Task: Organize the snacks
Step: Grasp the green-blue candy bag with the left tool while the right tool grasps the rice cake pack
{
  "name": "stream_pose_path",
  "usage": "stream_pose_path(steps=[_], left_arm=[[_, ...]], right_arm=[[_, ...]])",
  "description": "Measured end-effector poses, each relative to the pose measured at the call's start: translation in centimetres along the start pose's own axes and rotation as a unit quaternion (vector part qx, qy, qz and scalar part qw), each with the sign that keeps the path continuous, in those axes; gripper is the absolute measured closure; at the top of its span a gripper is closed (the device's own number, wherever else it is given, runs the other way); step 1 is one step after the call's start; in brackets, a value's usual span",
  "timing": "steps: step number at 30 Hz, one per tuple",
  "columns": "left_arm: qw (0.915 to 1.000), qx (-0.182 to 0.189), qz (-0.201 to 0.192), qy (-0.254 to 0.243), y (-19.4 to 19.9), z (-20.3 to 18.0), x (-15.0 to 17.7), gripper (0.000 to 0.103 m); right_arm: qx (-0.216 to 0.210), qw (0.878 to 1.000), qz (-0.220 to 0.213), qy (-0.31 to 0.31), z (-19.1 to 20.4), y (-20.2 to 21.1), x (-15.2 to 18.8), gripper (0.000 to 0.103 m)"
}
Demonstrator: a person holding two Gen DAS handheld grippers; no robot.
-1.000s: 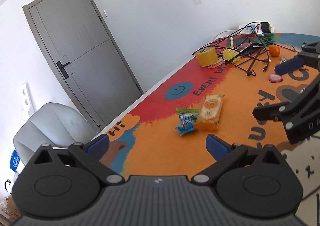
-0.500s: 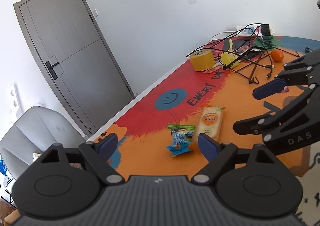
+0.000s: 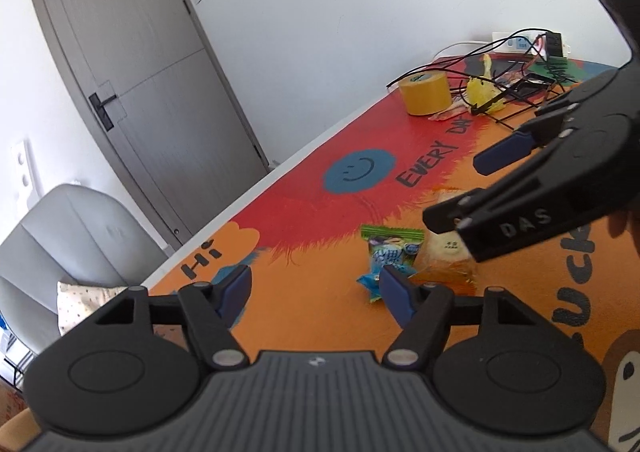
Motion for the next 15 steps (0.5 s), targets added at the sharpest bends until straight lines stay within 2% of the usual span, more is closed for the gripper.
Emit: stream_pose_path(steps=[8, 15], left_arm=[[0.9999, 0.001, 0.012, 0.005, -1.1, -0.2, 0.6, 0.033], [0.9999, 0.012, 0.008, -0.003, -1.6, -2.0, -0.1, 0.033]], right_arm=[[0.013, 0.999, 0.033, 0.000, -0.8, -2.0, 1.0, 0.033], [0.019, 0.999, 0.034, -0.006, -2.5, -1.0, 1.7, 0.032]])
Point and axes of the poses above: each gripper's, at about its wrist camera, not at the fingertips, and y roughly against the way its jaws point, z to its left, x to its underside, the point moved 10 cm from there along -y, roughly the way its jaws point, and after that the axes turned 1 degree about -y, right-handed, at the moved point
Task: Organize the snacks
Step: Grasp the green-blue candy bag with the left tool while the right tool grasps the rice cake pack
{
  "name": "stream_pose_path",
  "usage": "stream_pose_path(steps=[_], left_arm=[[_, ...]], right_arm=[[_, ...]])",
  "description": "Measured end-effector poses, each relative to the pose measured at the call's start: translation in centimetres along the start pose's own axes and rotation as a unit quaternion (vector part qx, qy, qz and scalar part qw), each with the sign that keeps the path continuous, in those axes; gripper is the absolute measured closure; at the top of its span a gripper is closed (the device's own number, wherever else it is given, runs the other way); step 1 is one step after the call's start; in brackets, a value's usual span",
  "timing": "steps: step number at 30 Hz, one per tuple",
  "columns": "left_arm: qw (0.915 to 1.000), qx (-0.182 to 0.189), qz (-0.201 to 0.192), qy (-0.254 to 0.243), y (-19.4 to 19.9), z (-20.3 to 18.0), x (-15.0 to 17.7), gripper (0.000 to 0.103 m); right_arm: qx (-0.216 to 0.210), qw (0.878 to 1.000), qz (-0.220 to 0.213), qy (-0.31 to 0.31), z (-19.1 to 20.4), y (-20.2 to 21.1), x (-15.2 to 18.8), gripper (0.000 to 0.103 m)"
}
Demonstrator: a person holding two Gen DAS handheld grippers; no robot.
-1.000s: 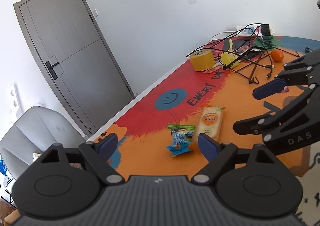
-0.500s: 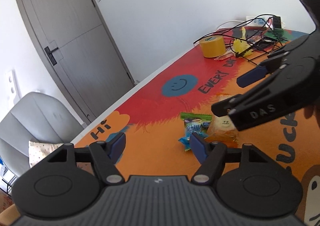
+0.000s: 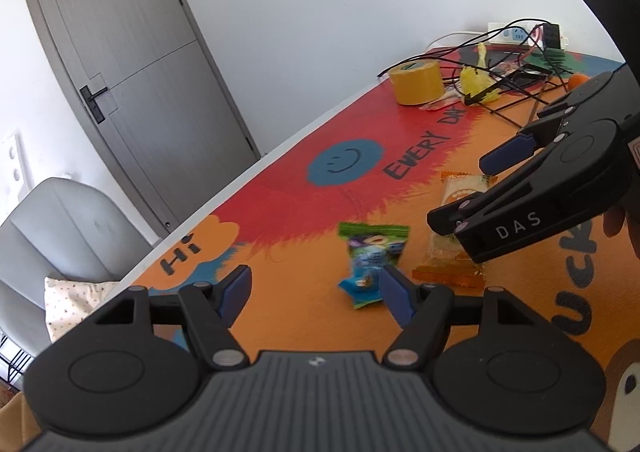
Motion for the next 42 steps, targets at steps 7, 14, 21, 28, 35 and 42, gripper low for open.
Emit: stream_pose_path(steps=[7, 14, 21, 28, 35, 42], left_arm=[[1.0000, 0.007, -0.001, -0.004, -1.4, -1.5, -0.7, 0.033], [0.9999, 0.011, 0.006, 0.008, -3.3, -2.3, -0.8, 0.033], [0.9996, 0.015, 0.005, 0.022, -4.8, -2.5, -0.6, 0.051], [0.9998, 0.018, 0.006, 0.008, -4.3, -3.1, -0.4, 0.073], [0.9997, 0.007, 0.011, 0.019, -2.7, -2.0, 0.5, 0.074], [0.9996, -0.005, 0.006, 0.028, -0.7, -0.4, 1.2, 0.074]], right_arm=[[0.000, 1.000, 0.001, -0.001, -1.6, 1.0, 0.8, 0.032], [0.008, 1.000, -0.002, -0.008, -2.9, 2.0, 1.2, 0.032], [0.010, 1.000, -0.006, -0.020, -3.7, 3.0, 1.3, 0.032], [-0.004, 0.999, 0.003, -0.031, -3.3, 3.0, 2.1, 0.032], [-0.022, 0.999, 0.011, -0.042, -1.8, 2.3, 2.0, 0.032], [-0.029, 0.998, 0.016, -0.049, -0.6, 1.2, 1.6, 0.032]])
Point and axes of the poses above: each gripper's, at about its wrist camera, not at the fingertips, and y roughly against the way its jaws point, z to its left, x to its underside, the point moved 10 cm from there along -y, roughly the way its jaws point, and after that the axes turned 1 degree about -y, right-handed, at the moved point
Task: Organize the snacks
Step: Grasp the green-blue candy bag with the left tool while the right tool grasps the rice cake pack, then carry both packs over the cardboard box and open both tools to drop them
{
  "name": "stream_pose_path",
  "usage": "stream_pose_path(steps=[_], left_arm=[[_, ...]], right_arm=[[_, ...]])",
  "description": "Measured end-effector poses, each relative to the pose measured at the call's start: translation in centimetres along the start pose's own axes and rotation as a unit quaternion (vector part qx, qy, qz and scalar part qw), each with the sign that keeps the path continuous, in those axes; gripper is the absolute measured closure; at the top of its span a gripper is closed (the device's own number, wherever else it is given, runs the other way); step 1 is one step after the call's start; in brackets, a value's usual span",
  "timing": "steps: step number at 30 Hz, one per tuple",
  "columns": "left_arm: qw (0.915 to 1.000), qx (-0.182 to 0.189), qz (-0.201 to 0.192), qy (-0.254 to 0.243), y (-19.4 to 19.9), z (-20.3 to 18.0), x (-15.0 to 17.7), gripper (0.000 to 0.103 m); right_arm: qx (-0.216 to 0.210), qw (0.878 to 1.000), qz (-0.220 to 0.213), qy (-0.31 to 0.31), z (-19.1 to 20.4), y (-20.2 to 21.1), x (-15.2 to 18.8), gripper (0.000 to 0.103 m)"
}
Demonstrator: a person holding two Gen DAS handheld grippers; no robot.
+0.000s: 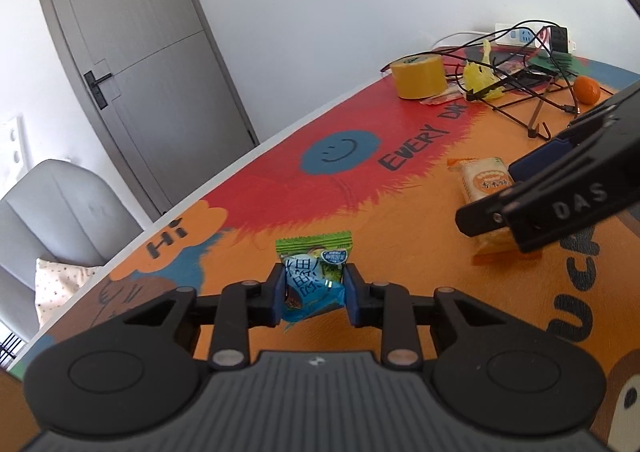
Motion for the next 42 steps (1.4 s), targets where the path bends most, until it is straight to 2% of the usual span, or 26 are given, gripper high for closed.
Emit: stream_pose_path(steps=[5, 8, 11, 12, 19, 36, 42], left_arm=[[1.0000, -0.006, -0.002, 0.008, 0.7, 0.8, 0.4, 0.074], [0.9999, -0.006, -0.001, 0.010, 1.0, 1.1, 0.6, 0.074], [0.9999, -0.007, -0.002, 0.011, 1.4, 1.2, 0.8, 0.074], [0.9999, -0.007, -0.002, 0.011, 1.5, 1.2, 0.9, 0.074], [0.9999, -0.010, -0.008, 0.007, 3.1, 1.2, 1.0, 0.074], [0.9978, -0.036, -0.056, -0.004, 10.3, 3.6, 0.1, 0.074], [0.9966, -0.049, -0.067, -0.002, 12.8, 5.1, 0.1, 0.074]], right_arm=[[0.009, 1.000, 0.009, 0.021, 1.2, -1.2, 0.1, 0.033], [0.030, 0.999, 0.022, 0.031, 1.2, -1.7, 0.7, 0.039], [0.049, 0.997, 0.022, 0.055, 1.4, -1.3, 1.1, 0.053], [0.053, 0.997, 0.021, 0.061, 1.5, -1.1, 1.2, 0.066], [0.046, 0.996, 0.015, 0.075, 2.2, 0.6, 1.5, 0.066], [0.021, 0.989, -0.061, 0.136, 8.4, 6.0, 0.4, 0.066], [-0.002, 0.984, -0.095, 0.149, 11.0, 7.8, -0.4, 0.066]])
Point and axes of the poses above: each gripper's, at about its wrist camera, not at the fingertips, and y roughly against the way its jaws point, z to its left, x to its underside, the point moved 10 cm from there along -y, roughly the way its jaws point, and after that the axes turned 1 degree about -y, right-handed, at the moved point
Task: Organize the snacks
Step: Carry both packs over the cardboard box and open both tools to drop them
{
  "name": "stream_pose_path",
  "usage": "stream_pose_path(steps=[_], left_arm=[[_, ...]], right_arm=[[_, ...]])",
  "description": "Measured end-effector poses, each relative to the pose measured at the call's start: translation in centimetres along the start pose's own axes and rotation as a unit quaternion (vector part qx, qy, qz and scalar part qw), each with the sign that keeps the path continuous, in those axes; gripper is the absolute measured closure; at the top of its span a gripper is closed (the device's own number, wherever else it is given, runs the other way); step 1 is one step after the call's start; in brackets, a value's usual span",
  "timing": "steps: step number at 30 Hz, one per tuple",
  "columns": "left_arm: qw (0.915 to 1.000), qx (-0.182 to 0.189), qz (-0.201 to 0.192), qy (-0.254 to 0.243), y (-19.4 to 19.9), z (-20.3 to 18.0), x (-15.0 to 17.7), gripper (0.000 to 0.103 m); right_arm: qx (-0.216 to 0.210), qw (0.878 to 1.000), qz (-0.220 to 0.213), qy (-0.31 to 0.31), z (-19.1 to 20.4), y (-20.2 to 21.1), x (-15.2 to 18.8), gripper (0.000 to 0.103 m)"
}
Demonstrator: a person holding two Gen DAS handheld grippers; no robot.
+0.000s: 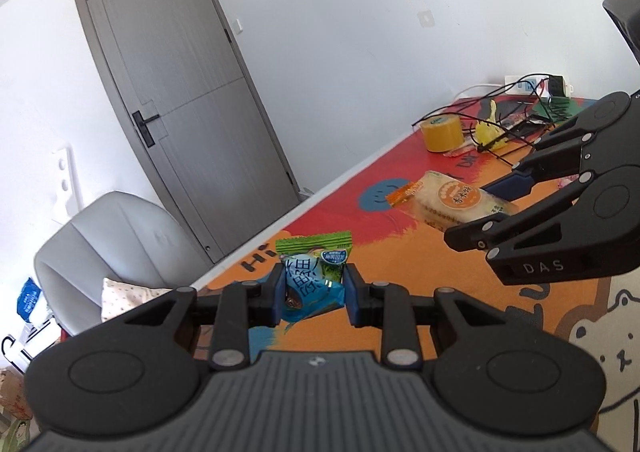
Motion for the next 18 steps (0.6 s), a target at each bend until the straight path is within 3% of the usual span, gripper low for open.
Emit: stream_pose_path(steps=[5, 18], left_arm=[[0.9999, -0.014, -0.007, 0.003, 1.7, 1.4, 0.1, 0.074], [0.9985, -0.051, -0.014, 0.014, 5.8, 5.3, 1.3, 0.074]], right_arm=[[-0.015, 0.999, -0.033, 0.012, 1.9, 1.0, -1.6, 0.066], [-0.040, 0.996, -0.064, 0.041, 6.1, 2.4, -4.0, 0.066]])
Point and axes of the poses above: each gripper's, at about its wrist camera, not at the fingertips, and y roughly against the way its jaws point, z to its left, x to its underside, the point moved 10 cm from there along -y, roughly the way its jaws point, and after that the axes turned 1 degree about -y, right-handed, at the moved point
